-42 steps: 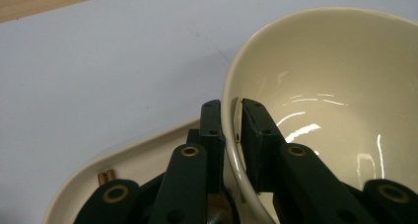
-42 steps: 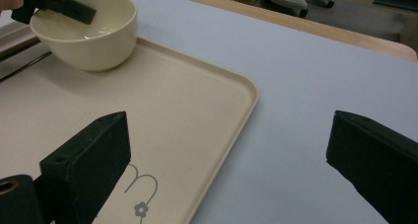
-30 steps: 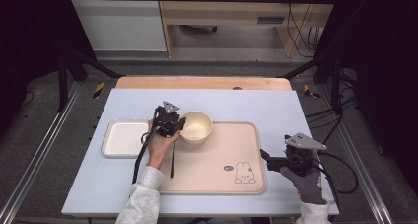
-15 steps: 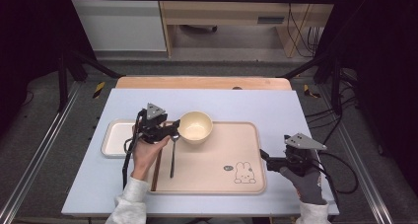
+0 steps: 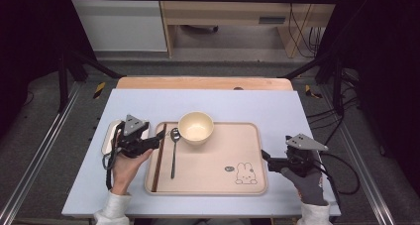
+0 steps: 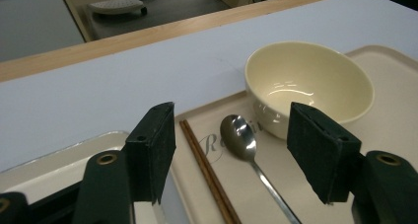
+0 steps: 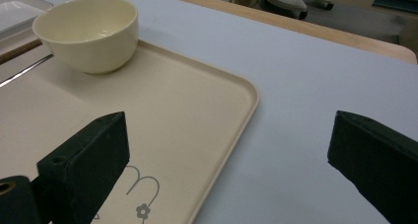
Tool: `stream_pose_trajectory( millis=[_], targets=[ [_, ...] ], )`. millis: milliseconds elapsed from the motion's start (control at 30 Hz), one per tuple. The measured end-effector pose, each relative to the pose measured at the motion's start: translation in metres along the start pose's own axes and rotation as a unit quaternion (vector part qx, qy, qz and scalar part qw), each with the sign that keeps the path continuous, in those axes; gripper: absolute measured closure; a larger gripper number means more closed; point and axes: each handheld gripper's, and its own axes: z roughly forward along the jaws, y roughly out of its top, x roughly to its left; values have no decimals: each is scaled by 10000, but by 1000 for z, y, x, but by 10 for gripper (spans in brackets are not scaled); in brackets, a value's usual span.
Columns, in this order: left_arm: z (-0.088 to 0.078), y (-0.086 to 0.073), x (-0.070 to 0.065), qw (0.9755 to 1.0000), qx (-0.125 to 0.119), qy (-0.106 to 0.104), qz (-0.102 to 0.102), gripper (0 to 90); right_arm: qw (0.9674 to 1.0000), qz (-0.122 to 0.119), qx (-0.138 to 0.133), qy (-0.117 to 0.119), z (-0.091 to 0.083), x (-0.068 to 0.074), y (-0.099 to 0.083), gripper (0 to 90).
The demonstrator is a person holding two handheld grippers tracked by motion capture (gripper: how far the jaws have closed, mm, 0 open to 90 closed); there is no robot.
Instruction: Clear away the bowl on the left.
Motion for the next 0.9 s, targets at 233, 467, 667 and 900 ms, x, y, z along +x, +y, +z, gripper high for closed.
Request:
stream_pose_trajectory(
  millis=[233, 467, 667, 900],
  targets=[
    [-14, -11, 15, 9999, -25, 131, -30, 328, 10000, -31, 50, -25, 2, 0, -1, 25],
    [-18, -22, 32, 9994, 37, 347, -55, 307, 10000, -54, 60, -47, 3, 2, -1, 26],
    [-18, -28, 44, 9985, 69, 534, -133, 288, 9999, -40, 78, -73, 2, 2, -1, 26],
    [-21, -32, 59, 9969, 113, 730, -252, 271, 9999, -65, 88, -80, 4, 2, -2, 25]
  ],
)
